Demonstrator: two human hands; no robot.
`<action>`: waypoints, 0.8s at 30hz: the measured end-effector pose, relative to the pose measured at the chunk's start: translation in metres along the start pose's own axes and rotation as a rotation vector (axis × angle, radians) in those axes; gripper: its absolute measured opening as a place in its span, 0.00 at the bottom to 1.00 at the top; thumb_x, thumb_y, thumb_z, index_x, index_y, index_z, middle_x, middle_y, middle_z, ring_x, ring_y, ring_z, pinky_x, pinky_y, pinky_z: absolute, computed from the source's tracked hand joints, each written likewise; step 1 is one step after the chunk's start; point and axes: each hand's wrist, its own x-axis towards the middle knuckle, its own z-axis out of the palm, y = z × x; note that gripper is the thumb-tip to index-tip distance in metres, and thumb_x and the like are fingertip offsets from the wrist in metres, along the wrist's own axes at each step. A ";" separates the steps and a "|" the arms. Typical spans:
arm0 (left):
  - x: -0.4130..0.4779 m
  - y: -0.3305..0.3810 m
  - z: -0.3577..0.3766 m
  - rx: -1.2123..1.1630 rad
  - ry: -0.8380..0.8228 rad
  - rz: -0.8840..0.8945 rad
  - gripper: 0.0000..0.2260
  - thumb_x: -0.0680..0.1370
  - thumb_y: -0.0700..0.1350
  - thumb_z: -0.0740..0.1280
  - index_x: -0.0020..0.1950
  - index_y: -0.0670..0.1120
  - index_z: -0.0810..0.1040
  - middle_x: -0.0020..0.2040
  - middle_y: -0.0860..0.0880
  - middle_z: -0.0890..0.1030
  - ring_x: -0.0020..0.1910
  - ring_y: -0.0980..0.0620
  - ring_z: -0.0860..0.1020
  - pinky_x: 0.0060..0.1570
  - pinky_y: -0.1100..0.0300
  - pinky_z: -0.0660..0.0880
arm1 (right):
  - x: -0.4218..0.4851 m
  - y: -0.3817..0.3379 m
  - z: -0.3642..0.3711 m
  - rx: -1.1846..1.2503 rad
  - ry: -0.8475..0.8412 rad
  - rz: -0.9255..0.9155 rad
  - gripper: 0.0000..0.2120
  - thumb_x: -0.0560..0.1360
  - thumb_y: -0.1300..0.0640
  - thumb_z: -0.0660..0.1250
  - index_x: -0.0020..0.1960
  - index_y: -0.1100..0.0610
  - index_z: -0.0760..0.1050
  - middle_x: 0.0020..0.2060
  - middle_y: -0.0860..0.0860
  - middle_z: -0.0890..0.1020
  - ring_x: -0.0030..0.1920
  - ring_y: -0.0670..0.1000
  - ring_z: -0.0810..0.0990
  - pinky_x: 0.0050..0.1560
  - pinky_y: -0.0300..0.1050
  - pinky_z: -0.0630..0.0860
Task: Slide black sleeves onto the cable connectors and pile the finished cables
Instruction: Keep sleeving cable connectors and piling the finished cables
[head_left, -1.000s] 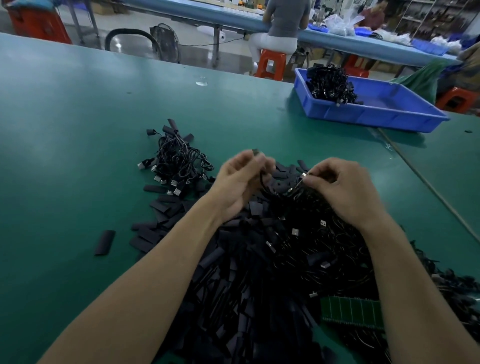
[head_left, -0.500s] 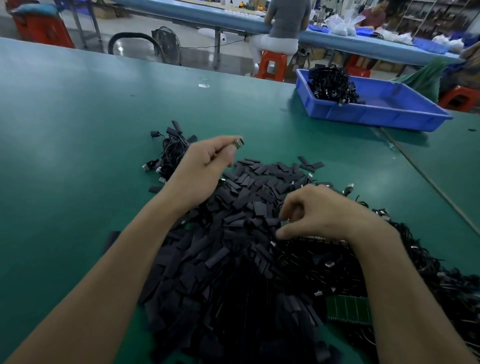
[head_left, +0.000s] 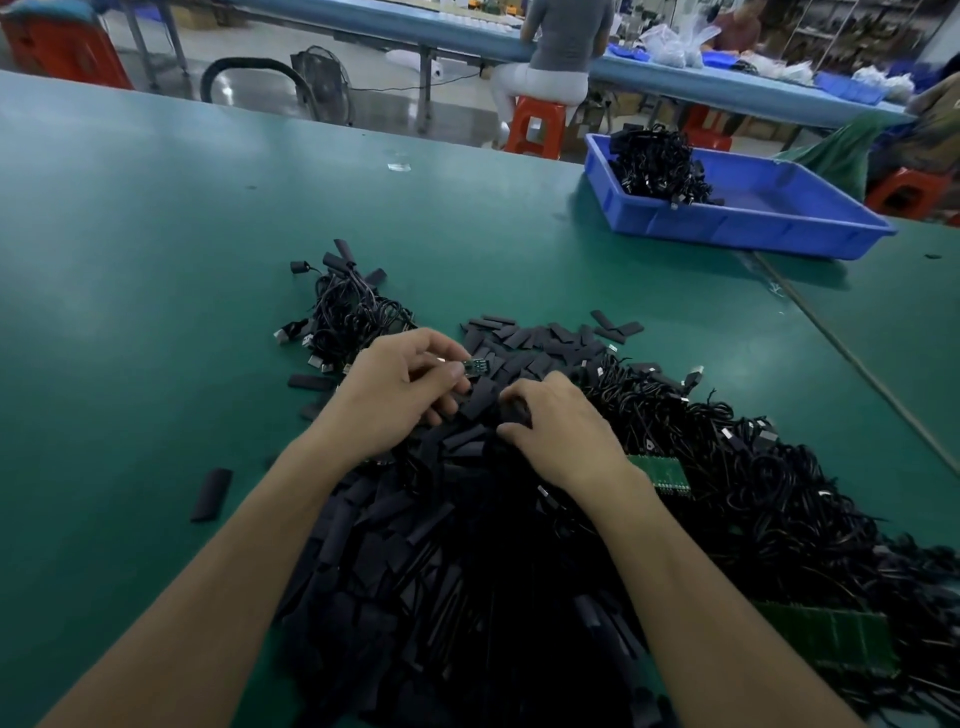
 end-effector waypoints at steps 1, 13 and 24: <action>0.000 -0.002 0.000 0.003 0.034 -0.005 0.05 0.81 0.41 0.68 0.49 0.50 0.81 0.40 0.49 0.85 0.35 0.52 0.83 0.35 0.62 0.79 | -0.001 0.001 0.000 0.027 0.045 -0.012 0.16 0.78 0.49 0.70 0.65 0.48 0.76 0.56 0.51 0.72 0.56 0.54 0.76 0.53 0.49 0.75; -0.007 0.001 0.007 -0.011 0.074 -0.036 0.03 0.80 0.40 0.69 0.51 0.48 0.82 0.39 0.51 0.86 0.34 0.58 0.81 0.37 0.66 0.78 | -0.006 0.006 -0.003 0.397 0.168 -0.124 0.12 0.73 0.55 0.76 0.47 0.50 0.72 0.37 0.46 0.77 0.38 0.45 0.75 0.41 0.38 0.73; -0.009 0.007 0.012 0.008 0.063 -0.029 0.03 0.79 0.42 0.70 0.51 0.50 0.82 0.39 0.54 0.86 0.35 0.60 0.82 0.36 0.72 0.73 | -0.018 0.013 -0.005 0.123 0.048 -0.127 0.12 0.75 0.49 0.74 0.58 0.47 0.82 0.53 0.49 0.84 0.55 0.51 0.79 0.56 0.48 0.77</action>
